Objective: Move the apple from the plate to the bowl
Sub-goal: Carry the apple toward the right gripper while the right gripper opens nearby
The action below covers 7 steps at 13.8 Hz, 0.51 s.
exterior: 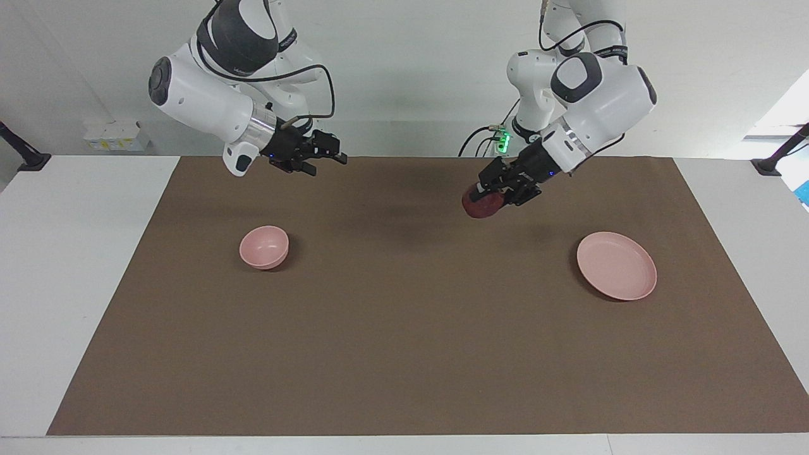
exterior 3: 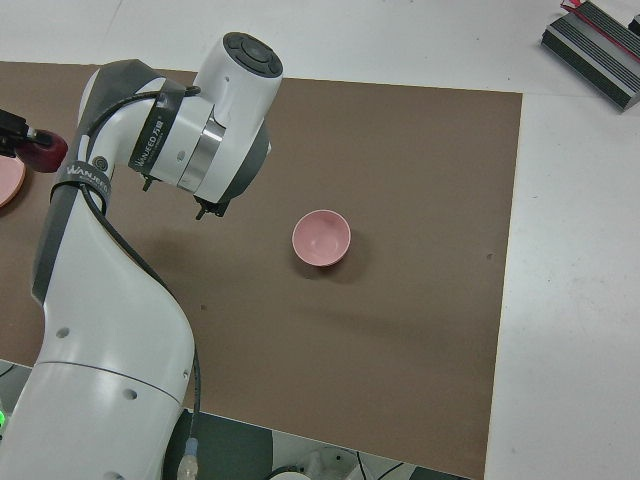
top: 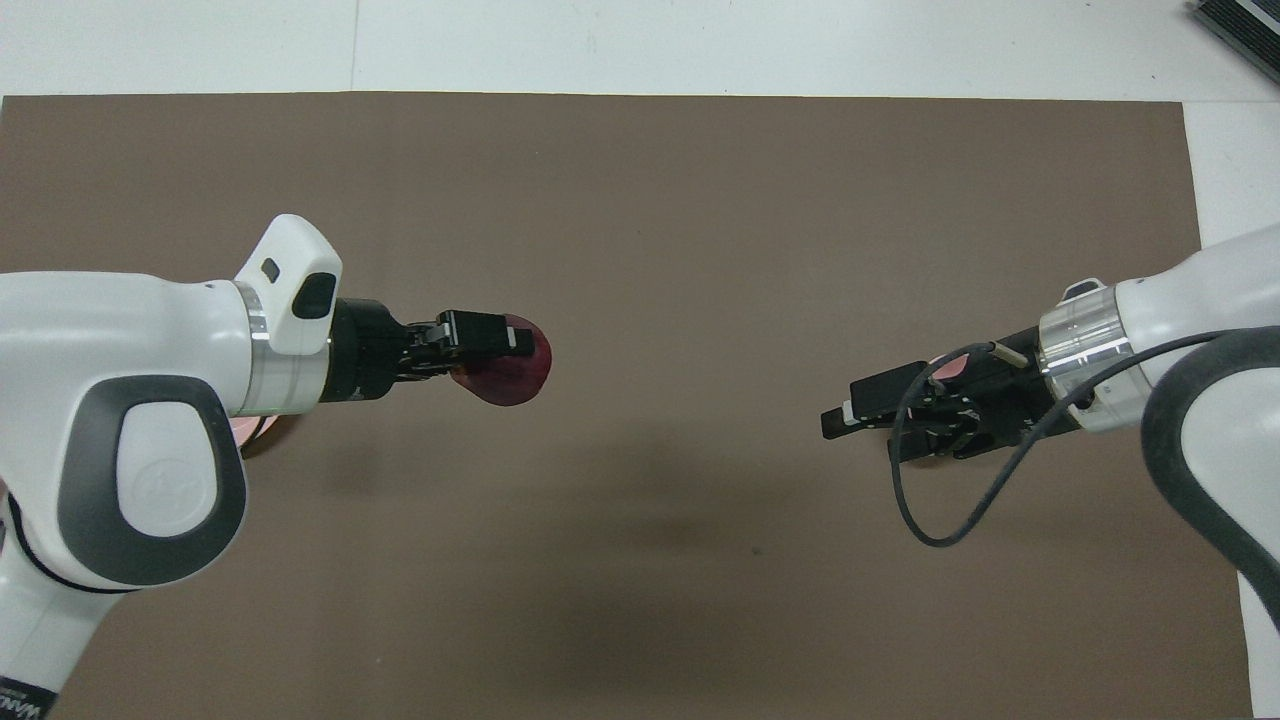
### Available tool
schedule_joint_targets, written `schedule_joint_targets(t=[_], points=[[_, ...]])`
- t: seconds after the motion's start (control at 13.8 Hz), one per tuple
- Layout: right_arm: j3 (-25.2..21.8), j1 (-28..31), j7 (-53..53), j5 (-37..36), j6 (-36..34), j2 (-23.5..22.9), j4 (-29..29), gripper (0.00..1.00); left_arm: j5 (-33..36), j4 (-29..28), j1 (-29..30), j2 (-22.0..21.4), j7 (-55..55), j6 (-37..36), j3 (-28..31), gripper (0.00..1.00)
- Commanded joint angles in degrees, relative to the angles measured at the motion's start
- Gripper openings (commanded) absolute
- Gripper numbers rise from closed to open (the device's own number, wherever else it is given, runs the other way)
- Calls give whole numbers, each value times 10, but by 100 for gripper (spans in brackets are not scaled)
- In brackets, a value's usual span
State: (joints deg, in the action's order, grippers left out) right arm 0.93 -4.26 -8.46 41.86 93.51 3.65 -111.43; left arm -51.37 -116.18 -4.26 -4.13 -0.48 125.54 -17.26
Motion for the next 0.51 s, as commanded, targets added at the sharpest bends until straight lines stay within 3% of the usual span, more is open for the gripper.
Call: schedule_joint_targets(t=[0.0,0.44], points=[[0,-17,-104,46,20,29,-40,100,-41,4,-3,0,-30,68,-49,0],[0,-71,-398,63,82,29,-40,100,-57,3,-4,-2,-68,136,-114,0]])
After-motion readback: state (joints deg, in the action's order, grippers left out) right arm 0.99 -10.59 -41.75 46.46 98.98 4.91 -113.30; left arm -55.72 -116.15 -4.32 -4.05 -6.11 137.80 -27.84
